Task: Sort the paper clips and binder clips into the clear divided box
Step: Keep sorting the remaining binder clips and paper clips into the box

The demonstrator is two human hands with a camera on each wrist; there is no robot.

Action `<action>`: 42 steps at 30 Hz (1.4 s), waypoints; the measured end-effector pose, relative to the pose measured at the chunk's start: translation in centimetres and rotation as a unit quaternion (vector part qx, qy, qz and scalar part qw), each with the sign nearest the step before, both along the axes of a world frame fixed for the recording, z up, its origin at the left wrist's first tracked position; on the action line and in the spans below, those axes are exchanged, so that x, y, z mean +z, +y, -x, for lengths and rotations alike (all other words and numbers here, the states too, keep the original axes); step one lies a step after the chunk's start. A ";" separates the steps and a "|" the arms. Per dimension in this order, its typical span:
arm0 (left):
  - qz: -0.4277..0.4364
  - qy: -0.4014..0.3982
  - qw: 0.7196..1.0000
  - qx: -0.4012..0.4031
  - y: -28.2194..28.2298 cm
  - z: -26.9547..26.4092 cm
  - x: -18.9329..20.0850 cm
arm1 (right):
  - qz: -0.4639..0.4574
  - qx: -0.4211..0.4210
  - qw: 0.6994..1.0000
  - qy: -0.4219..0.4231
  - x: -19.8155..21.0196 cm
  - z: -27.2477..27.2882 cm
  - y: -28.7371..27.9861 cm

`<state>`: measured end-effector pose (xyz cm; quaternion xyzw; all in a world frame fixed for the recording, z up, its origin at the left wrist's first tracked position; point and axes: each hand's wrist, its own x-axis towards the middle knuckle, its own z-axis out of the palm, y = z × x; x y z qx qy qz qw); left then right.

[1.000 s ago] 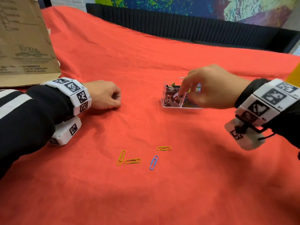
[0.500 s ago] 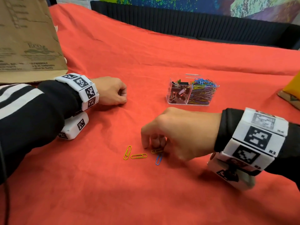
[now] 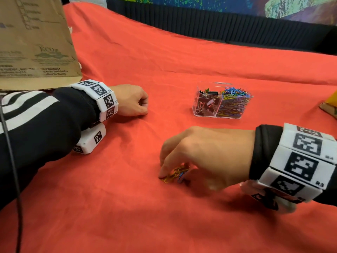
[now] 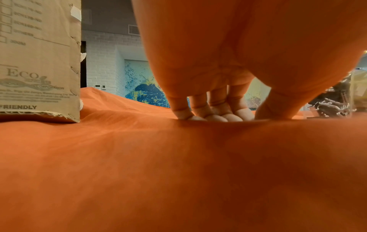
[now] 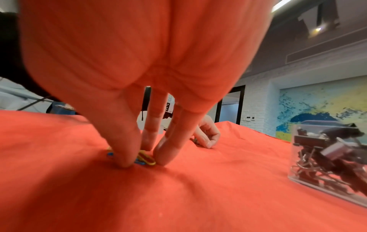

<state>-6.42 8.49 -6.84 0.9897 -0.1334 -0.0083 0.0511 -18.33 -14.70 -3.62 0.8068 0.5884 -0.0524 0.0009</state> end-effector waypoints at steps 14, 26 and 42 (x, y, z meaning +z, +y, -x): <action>-0.001 0.011 1.000 0.005 -0.1 0.0 0.0 | 0.069 -0.104 0.992 0.020 0.3 -1.4 -3.3; -0.016 -0.008 1.000 -0.003 -0.1 0.0 -0.1 | -0.079 -0.379 0.906 -0.171 6.3 -13.1 -10.0; -0.009 0.003 1.000 0.002 -0.2 0.0 0.1 | -0.080 -0.368 0.920 -0.107 4.7 -13.6 -10.3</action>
